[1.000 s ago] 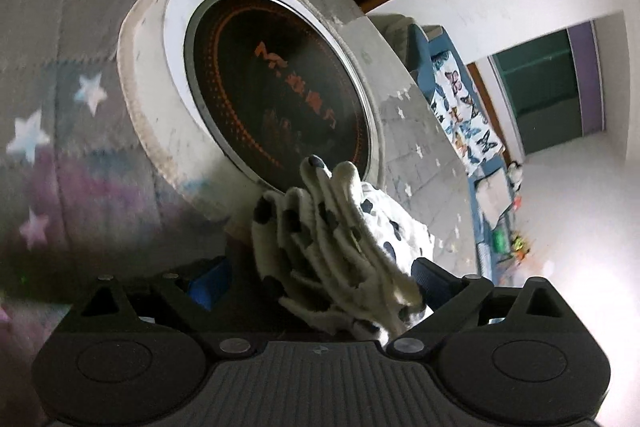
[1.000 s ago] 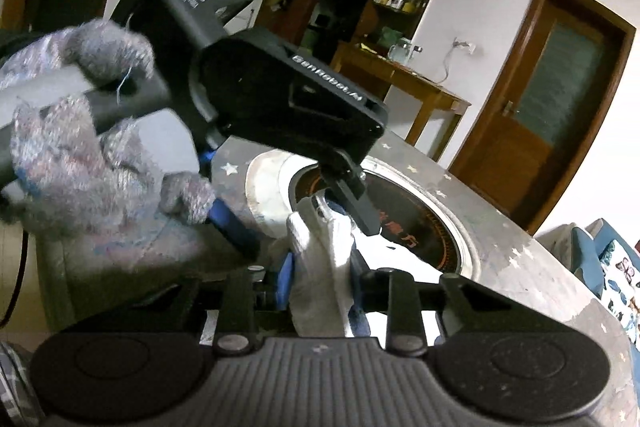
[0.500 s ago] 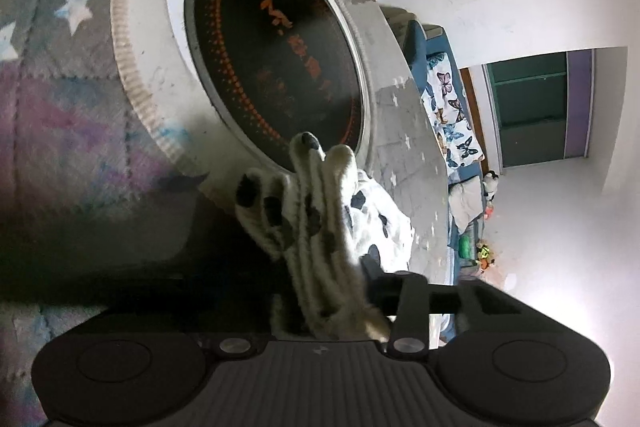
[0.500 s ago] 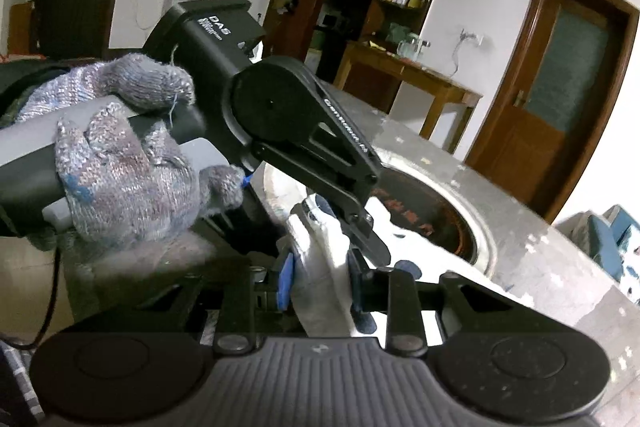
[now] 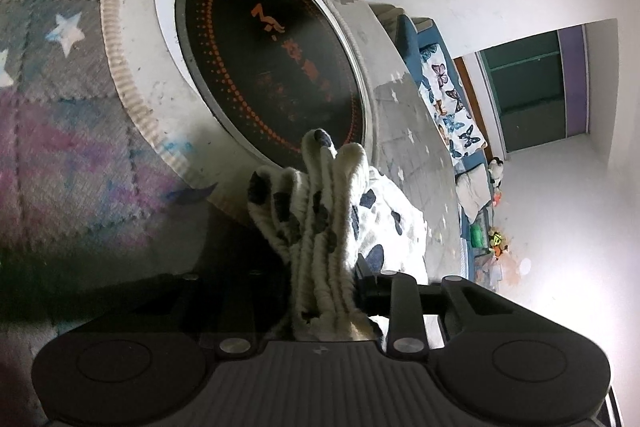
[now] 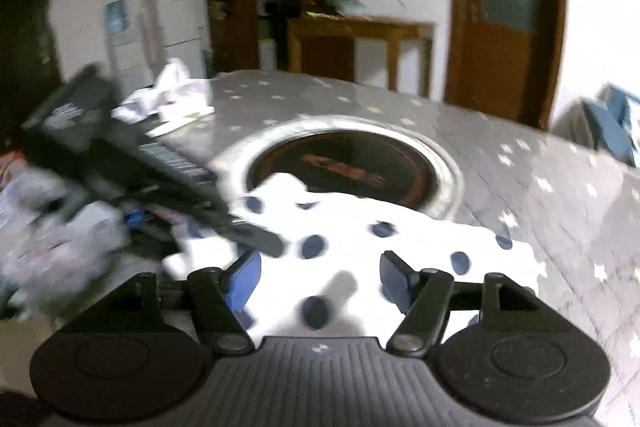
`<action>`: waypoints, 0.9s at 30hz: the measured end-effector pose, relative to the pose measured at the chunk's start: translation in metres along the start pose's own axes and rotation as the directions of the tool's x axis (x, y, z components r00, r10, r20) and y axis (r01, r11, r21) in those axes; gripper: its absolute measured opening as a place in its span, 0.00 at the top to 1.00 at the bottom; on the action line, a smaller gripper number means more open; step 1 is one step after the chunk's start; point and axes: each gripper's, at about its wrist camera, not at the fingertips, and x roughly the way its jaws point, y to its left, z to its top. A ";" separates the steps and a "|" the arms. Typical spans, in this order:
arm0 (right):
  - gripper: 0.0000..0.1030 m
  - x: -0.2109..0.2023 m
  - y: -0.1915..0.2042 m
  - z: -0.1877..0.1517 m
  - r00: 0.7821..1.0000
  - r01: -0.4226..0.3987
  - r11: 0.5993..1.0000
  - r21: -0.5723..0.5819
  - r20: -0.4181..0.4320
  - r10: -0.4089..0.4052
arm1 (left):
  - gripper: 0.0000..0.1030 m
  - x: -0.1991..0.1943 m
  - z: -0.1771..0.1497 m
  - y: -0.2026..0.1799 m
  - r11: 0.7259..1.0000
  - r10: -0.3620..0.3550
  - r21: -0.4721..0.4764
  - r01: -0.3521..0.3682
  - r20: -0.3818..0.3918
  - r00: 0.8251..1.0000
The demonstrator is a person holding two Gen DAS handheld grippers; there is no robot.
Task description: Fold clothes
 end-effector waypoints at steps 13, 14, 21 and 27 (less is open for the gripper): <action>0.36 0.037 -0.073 -0.010 0.987 0.145 0.970 0.195 -0.100 -0.127 | 0.68 0.002 -0.001 -0.005 0.997 0.004 0.076 -0.005 0.003 1.000; 0.36 0.035 -0.077 -0.011 0.985 0.159 0.965 0.208 -0.095 -0.142 | 0.68 0.002 -0.001 -0.005 0.996 0.005 0.087 -0.005 0.002 1.000; 0.37 0.025 -0.101 -0.026 0.973 0.231 0.921 0.313 -0.097 -0.211 | 0.67 0.001 -0.002 -0.005 0.991 0.004 0.137 -0.004 -0.002 1.000; 0.39 0.019 -0.105 -0.032 0.960 0.278 0.887 0.369 -0.078 -0.268 | 0.67 0.000 0.000 -0.003 0.990 -0.004 0.142 0.006 -0.013 1.000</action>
